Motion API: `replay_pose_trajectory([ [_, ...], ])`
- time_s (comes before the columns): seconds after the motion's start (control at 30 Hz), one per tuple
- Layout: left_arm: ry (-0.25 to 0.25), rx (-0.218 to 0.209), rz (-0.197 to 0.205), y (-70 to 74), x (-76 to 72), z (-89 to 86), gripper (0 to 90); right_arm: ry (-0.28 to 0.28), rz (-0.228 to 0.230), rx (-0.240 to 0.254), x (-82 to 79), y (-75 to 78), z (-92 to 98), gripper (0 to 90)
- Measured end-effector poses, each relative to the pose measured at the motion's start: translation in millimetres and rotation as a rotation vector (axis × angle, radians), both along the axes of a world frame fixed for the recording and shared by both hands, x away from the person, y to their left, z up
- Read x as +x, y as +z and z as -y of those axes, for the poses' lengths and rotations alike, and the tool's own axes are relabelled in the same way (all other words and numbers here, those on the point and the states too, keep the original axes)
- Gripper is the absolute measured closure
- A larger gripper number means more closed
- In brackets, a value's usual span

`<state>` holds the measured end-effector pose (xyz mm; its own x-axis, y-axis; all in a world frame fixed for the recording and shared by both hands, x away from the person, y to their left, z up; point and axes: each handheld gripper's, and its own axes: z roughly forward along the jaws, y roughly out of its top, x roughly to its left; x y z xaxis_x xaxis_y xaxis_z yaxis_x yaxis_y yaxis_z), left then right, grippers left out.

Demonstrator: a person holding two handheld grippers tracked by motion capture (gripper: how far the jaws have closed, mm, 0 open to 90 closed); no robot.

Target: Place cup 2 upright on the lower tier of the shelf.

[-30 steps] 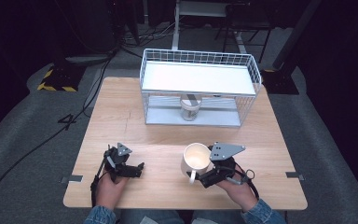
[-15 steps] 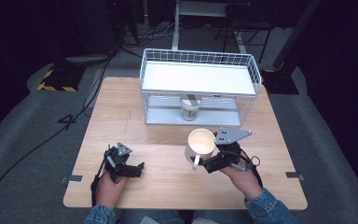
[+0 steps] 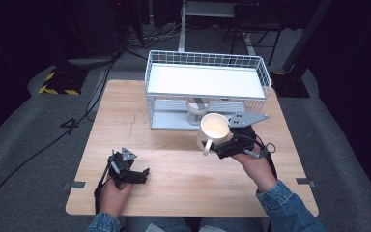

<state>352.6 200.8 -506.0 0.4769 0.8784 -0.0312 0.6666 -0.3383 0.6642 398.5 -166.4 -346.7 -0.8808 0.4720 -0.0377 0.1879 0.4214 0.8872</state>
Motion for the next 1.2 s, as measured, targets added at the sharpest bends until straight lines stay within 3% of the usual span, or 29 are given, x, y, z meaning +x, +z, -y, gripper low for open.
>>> replay_pose_trajectory([
  [0.3,0.0,0.001,0.0,0.0,-0.1,0.0,0.1,-0.02,0.022,-0.002,16.9,24.4,2.1,8.1],
  [0.73,0.006,0.002,0.001,0.0,-0.8,0.4,0.3,-0.073,0.029,-0.012,53.7,50.3,3.4,8.1],
  [1.2,0.008,0.004,0.003,0.1,-0.9,0.4,0.3,-0.176,0.049,-0.024,97.7,74.9,6.2,8.1],
])
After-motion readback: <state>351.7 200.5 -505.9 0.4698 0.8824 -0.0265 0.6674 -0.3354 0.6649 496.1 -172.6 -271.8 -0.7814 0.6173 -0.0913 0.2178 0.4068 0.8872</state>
